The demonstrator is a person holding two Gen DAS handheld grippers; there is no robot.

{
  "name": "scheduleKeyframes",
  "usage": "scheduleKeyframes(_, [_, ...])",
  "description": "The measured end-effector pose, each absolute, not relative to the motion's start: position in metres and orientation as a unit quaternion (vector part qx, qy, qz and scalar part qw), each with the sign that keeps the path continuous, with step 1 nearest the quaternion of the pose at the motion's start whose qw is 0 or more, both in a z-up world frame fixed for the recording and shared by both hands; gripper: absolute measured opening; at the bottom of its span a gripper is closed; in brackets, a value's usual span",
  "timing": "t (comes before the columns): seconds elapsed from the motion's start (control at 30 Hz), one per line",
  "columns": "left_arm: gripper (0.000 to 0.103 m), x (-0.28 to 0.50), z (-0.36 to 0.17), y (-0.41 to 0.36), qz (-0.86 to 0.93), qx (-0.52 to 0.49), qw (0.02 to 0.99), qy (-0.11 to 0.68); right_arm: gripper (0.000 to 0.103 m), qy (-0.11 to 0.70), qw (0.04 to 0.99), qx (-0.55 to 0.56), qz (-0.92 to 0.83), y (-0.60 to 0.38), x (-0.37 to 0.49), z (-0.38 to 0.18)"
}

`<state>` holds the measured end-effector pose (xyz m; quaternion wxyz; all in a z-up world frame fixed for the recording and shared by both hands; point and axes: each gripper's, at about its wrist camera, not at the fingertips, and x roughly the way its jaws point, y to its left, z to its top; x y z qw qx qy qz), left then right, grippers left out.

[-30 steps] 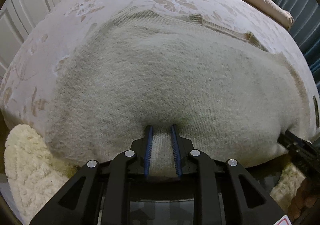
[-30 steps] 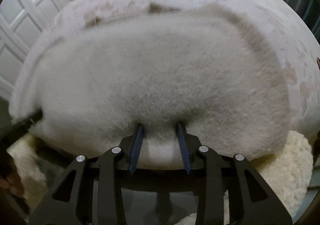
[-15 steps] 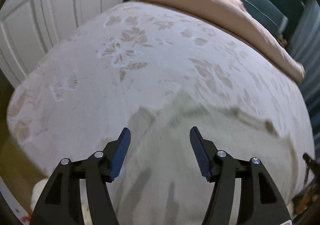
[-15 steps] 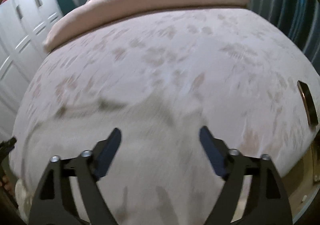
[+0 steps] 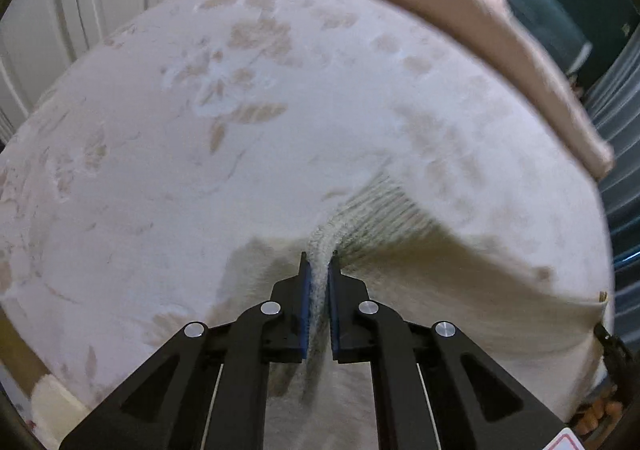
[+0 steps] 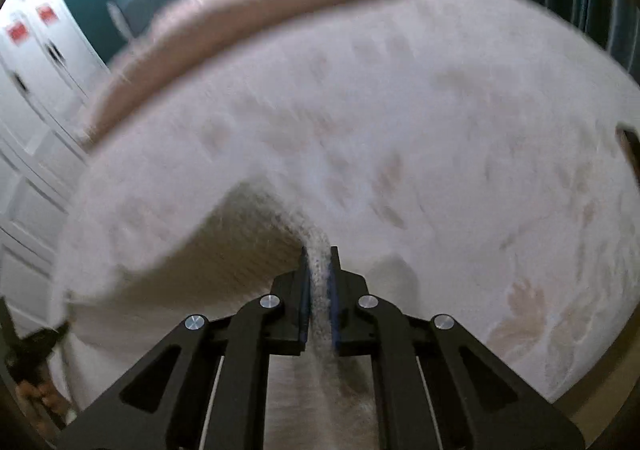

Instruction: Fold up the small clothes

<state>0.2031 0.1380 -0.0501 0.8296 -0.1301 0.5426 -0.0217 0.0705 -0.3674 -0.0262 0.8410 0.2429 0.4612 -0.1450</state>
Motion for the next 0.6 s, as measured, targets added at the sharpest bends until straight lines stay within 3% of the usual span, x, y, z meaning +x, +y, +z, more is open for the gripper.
scheduleKeyframes(0.07, [0.007, 0.206, -0.065, 0.136, -0.014, -0.115, 0.829, 0.547, 0.007, 0.515, 0.812, 0.232, -0.146, -0.369, 0.080, -0.064])
scheduleKeyframes(0.17, [0.008, 0.204, -0.053, 0.128, -0.008, -0.103, 0.837, 0.538, 0.013, 0.497, 0.823, 0.219, -0.163, -0.360, 0.076, -0.045])
scheduleKeyframes(0.23, [0.010, 0.195, -0.034, 0.125, -0.011, -0.105, 0.845, 0.524, 0.026, 0.464, 0.836, 0.231, -0.182, -0.353, 0.061, -0.019])
scheduleKeyframes(0.27, [0.015, 0.187, -0.020, 0.120, -0.015, -0.095, 0.854, 0.511, 0.027, 0.450, 0.844, 0.230, -0.182, -0.346, 0.053, -0.009])
scheduleKeyframes(0.4, [0.014, 0.137, 0.024, 0.074, -0.069, -0.041, 0.879, 0.470, 0.027, 0.444, 0.867, 0.201, -0.099, -0.286, 0.033, 0.017])
scheduleKeyframes(0.6, [0.021, 0.074, -0.017, 0.014, -0.127, 0.020, 0.836, 0.533, 0.025, 0.513, 0.849, 0.121, 0.046, -0.153, 0.011, -0.018])
